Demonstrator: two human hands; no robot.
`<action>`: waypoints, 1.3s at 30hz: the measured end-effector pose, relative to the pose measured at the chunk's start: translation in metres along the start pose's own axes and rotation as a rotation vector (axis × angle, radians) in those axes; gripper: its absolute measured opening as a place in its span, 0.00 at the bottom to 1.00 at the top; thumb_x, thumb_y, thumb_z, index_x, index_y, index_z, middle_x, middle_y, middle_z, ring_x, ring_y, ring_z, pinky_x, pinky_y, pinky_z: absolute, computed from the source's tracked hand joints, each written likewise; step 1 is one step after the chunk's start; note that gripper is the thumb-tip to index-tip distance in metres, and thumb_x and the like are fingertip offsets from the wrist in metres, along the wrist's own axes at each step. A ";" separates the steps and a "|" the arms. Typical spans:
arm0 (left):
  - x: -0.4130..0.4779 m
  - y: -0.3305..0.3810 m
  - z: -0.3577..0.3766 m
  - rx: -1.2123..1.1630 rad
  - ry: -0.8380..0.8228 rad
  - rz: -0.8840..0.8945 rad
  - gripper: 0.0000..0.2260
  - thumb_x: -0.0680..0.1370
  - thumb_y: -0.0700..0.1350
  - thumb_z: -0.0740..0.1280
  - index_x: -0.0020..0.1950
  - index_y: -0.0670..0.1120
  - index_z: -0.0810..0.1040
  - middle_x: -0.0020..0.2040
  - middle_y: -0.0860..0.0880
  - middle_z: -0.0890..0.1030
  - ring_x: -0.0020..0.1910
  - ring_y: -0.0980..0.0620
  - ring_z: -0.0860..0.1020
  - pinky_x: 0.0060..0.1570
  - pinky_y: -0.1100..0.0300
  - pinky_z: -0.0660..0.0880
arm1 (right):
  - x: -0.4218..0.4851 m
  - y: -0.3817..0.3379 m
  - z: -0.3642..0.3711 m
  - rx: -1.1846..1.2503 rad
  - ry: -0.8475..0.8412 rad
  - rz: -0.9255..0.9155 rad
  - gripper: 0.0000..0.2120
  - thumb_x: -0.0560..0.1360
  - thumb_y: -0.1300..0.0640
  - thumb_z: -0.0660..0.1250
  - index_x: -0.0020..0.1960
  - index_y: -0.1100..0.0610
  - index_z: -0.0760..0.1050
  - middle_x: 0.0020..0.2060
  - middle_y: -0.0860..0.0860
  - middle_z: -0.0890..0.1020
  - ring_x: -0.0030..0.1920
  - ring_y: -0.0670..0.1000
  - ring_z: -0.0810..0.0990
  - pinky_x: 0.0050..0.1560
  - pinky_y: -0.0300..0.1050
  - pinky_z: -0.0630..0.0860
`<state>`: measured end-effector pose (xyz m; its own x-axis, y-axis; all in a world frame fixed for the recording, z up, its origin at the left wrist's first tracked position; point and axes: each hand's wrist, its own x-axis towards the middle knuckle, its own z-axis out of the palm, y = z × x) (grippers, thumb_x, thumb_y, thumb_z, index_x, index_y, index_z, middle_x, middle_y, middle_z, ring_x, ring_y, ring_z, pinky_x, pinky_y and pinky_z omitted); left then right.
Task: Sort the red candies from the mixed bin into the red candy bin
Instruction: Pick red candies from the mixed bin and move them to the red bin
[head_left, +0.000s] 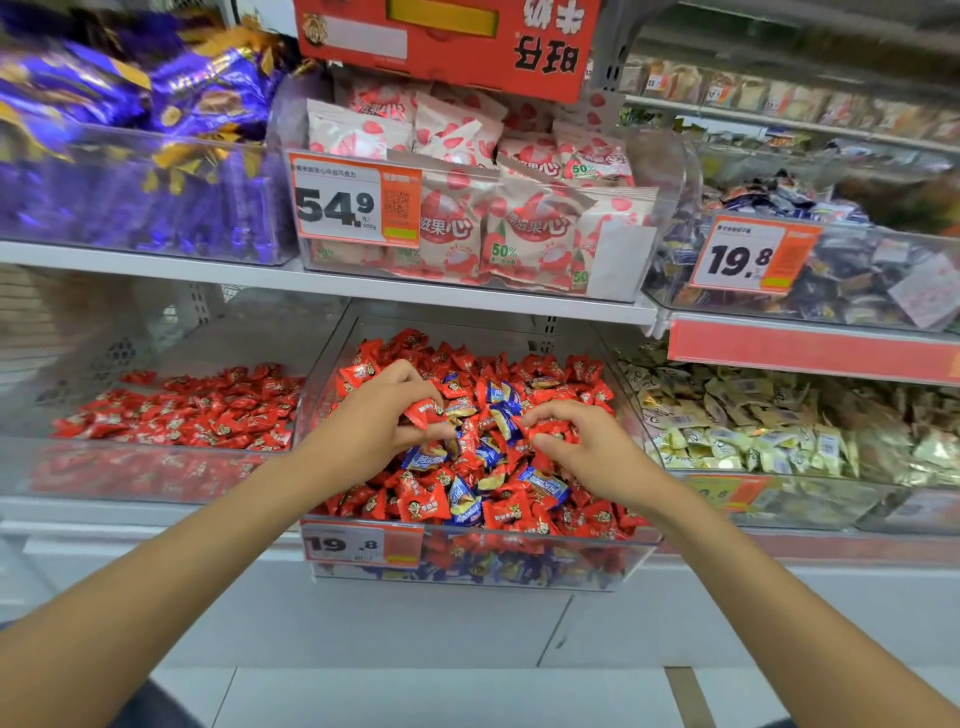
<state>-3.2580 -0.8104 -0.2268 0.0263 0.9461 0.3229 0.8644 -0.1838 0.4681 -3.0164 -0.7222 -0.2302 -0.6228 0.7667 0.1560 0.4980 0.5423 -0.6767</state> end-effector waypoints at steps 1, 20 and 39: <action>0.000 0.001 -0.001 0.028 0.003 -0.010 0.19 0.70 0.62 0.63 0.51 0.50 0.78 0.49 0.52 0.73 0.47 0.52 0.75 0.51 0.53 0.74 | 0.000 -0.003 0.000 0.000 0.009 0.000 0.03 0.78 0.55 0.66 0.49 0.47 0.77 0.55 0.47 0.80 0.33 0.51 0.77 0.39 0.41 0.74; -0.007 -0.020 -0.016 -0.010 -0.037 -0.001 0.23 0.67 0.72 0.61 0.37 0.53 0.78 0.40 0.52 0.77 0.41 0.56 0.74 0.46 0.54 0.74 | 0.036 -0.015 0.051 -0.105 -0.181 -0.010 0.07 0.75 0.55 0.70 0.49 0.50 0.74 0.52 0.48 0.79 0.53 0.57 0.80 0.55 0.54 0.76; -0.009 0.008 0.000 -0.082 -0.350 0.000 0.05 0.69 0.54 0.74 0.43 0.58 0.82 0.45 0.57 0.78 0.45 0.57 0.76 0.50 0.55 0.74 | -0.010 0.006 0.020 -0.233 -0.375 0.008 0.13 0.72 0.47 0.72 0.55 0.50 0.79 0.51 0.44 0.80 0.50 0.46 0.77 0.52 0.43 0.74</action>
<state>-3.2518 -0.8204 -0.2258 0.2084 0.9776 0.0283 0.8217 -0.1907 0.5370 -3.0191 -0.7334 -0.2506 -0.7731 0.6165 -0.1492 0.5994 0.6330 -0.4900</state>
